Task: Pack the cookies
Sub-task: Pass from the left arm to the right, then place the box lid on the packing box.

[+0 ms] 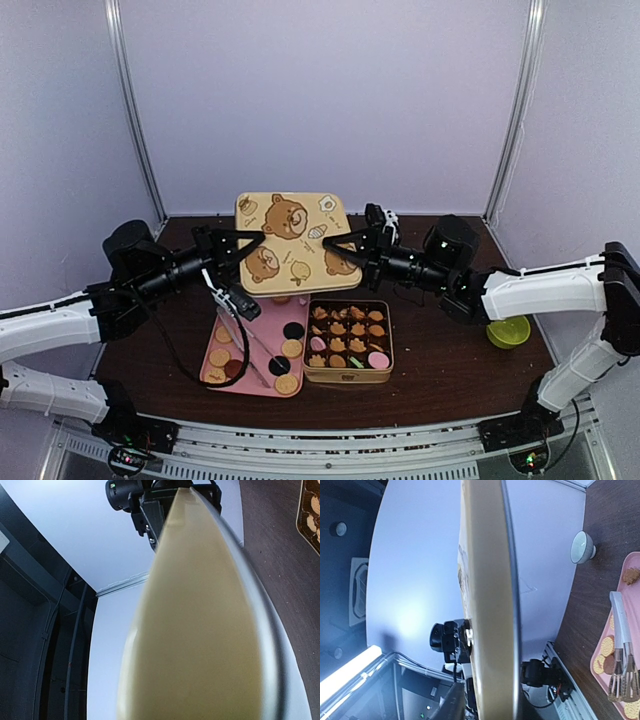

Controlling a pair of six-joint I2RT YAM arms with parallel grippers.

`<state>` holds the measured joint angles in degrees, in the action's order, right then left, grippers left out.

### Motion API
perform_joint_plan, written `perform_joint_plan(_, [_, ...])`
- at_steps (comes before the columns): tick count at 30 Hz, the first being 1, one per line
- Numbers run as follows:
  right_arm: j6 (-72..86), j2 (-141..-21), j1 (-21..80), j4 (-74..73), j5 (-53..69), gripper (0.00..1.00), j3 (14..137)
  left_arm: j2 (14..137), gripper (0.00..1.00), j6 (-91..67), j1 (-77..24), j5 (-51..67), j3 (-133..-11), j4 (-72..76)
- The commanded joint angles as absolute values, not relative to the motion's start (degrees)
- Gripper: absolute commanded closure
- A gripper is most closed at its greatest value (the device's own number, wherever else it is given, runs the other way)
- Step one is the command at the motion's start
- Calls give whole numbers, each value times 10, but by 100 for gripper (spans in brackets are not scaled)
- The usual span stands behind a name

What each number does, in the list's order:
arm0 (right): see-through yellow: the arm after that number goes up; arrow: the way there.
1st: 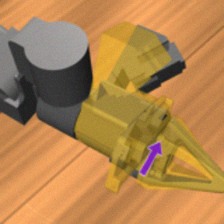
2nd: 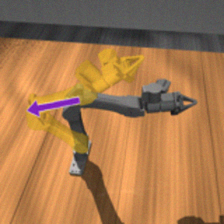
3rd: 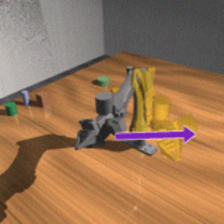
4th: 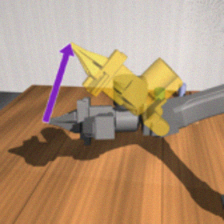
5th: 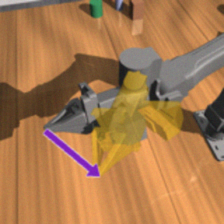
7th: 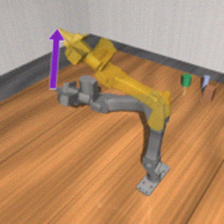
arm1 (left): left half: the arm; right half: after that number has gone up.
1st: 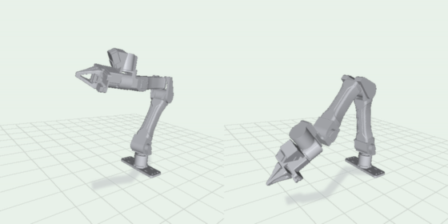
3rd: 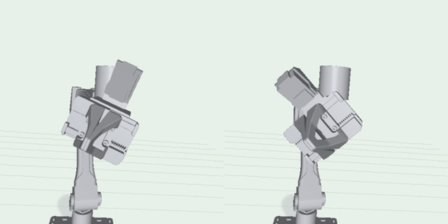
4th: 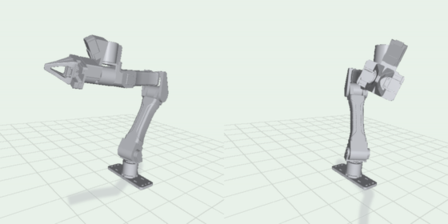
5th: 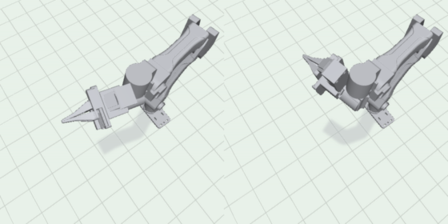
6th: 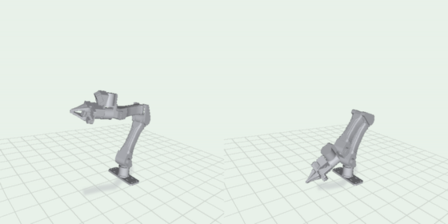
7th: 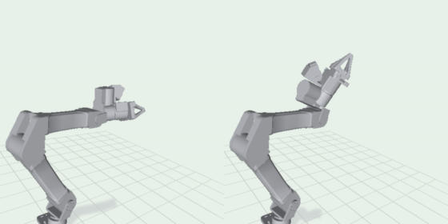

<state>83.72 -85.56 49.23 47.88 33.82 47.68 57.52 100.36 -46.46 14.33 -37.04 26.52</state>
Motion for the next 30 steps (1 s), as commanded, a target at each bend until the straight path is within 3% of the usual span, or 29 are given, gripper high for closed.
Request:
perform_joint_plan(1, [834,-843,495,515,332,79,475,566,93,970,-467,129,-371,283])
perform_joint_plan(5, [806,-819,487,466,311,83,451,561,32,936,-467,104,-390,186])
perform_joint_plan(8, [808,-802,474,472,300,85,415,556,3,930,-467,87,-408,59])
perform_joint_plan(14, [779,-745,442,420,280,86,325,591,2,829,-467,34,-498,-251])
perform_joint_plan(21, [748,-667,418,348,239,92,213,675,2,679,-458,-7,-573,-408])
perform_joint_plan(30, [730,-658,410,332,209,93,181,826,9,553,-443,13,-707,-589])
